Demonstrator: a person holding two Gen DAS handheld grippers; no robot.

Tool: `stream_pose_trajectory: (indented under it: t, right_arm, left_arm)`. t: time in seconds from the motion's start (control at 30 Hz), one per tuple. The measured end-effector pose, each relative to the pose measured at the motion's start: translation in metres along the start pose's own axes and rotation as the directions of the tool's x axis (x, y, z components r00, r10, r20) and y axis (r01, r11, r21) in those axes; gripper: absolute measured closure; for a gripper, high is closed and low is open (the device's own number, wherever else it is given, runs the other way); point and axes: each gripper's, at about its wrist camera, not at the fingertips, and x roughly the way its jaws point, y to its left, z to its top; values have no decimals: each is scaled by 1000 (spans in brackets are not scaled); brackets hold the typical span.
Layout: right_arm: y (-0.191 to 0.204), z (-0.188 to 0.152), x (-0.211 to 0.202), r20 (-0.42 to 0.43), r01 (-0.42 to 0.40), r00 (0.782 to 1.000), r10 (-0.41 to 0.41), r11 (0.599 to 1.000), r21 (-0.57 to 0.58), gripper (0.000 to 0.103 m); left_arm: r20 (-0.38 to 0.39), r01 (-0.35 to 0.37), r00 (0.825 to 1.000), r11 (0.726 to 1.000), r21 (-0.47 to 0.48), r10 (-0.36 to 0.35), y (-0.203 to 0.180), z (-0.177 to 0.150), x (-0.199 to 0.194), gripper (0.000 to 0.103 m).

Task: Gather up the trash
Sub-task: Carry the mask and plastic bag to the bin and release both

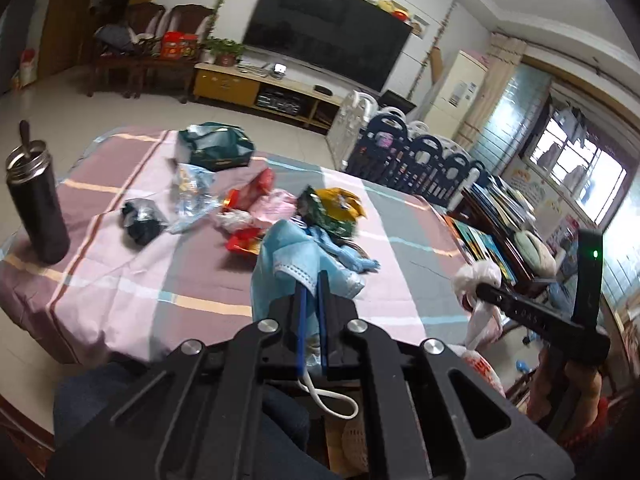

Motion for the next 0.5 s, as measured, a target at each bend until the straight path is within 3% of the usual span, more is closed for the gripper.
stream_pose_trajectory:
  t: [0.2,0.3,0.5]
  right_arm:
    - [-34,-22,-28,0,93,996,-93,995,-44,85]
    - [-57,-36,-36,-18,136,990,-137,990,-37,85]
    - [-102,-57,-48,-51,151,988,-149,987,53,85]
  left_arm:
    - [-109,132,987,986,106,-120,-60,-27,16,97]
    - [-187,216,966,959,185,-181,-96,-46,26,97]
    - [-296,300,932,902,312,-207,-146,-75,39,97]
